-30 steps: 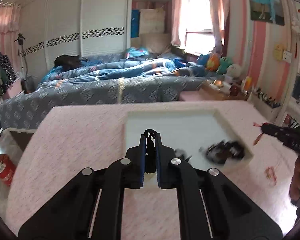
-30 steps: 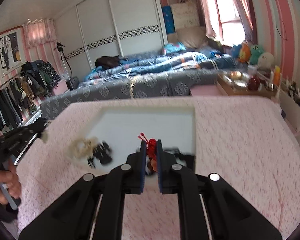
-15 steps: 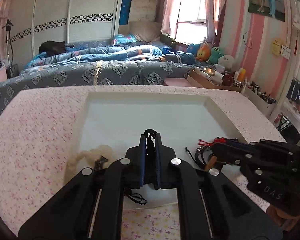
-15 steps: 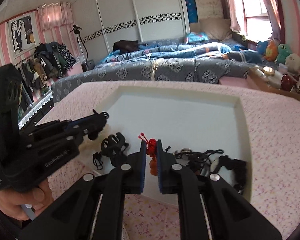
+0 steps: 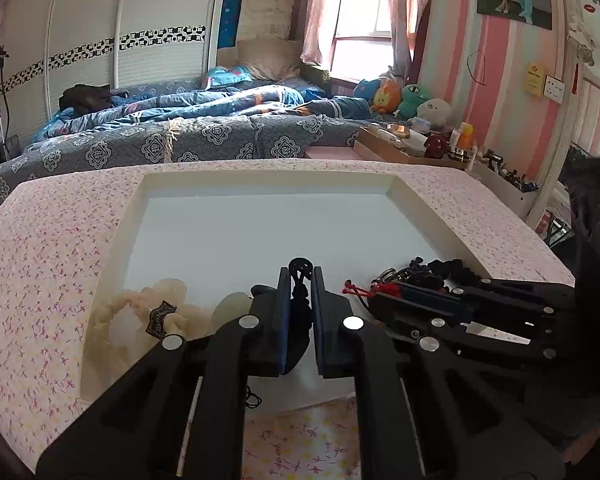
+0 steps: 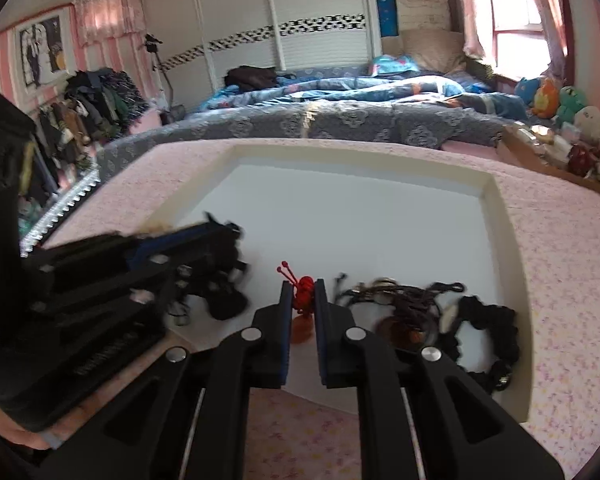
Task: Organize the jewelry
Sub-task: 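Carry the black cord and red tassel in both tools over the tray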
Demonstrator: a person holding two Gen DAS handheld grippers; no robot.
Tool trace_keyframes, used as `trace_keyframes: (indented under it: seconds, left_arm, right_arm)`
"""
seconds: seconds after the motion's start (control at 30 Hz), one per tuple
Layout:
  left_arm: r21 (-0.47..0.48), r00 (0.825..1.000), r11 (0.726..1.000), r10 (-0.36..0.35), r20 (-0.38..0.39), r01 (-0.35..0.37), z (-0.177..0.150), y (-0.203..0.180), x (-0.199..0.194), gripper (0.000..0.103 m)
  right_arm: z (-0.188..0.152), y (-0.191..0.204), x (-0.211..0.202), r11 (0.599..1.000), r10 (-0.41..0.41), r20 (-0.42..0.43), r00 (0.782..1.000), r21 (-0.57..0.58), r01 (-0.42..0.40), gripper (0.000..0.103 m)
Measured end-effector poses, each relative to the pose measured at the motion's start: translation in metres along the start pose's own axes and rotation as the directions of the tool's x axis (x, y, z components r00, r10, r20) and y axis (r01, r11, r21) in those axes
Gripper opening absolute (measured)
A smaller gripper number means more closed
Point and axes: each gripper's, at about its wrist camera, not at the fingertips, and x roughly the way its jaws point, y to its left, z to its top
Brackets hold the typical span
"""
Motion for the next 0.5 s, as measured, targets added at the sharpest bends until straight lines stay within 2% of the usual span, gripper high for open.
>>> trace_keyframes:
  seconds: [0.17,0.33,0.43,0.47,0.5]
  left_arm:
    - [0.02,1.0,1.0,0.001,0.01,-0.001,-0.001,-0.0047,-0.0017,0.008]
    - [0.012,1.0,1.0,0.002,0.014,-0.002,0.0011,-0.0067,-0.0013,0.014]
    - [0.018,1.0,1.0,0.009,0.016,-0.009,0.0007,-0.0065,-0.0014,0.019]
    - [0.014,1.0,1.0,0.007,0.016,-0.007,0.0008,-0.0062,-0.0016,0.024]
    - [0.01,1.0,1.0,0.004,0.017,-0.004,0.0006,-0.0049,-0.0024,0.028]
  right_arm:
    - [-0.0039,-0.0071,0.0001,1.0,-0.003,-0.006,1.0,0.025,0.003,0.012]
    - [-0.0052,-0.007,0.0008,1.0,0.006,-0.009,1.0,0.025,-0.006,0.013]
    - [-0.0054,-0.0073,-0.0037,1.0,0.01,0.002,1.0,0.028,-0.01,0.013]
    - [-0.0056,-0.0082,-0.0058,0.999,0.01,0.007,1.0,0.031,-0.01,0.013]
    - [-0.0053,-0.0092,-0.0073,0.999,0.009,0.011,1.0,0.034,-0.009,0.02]
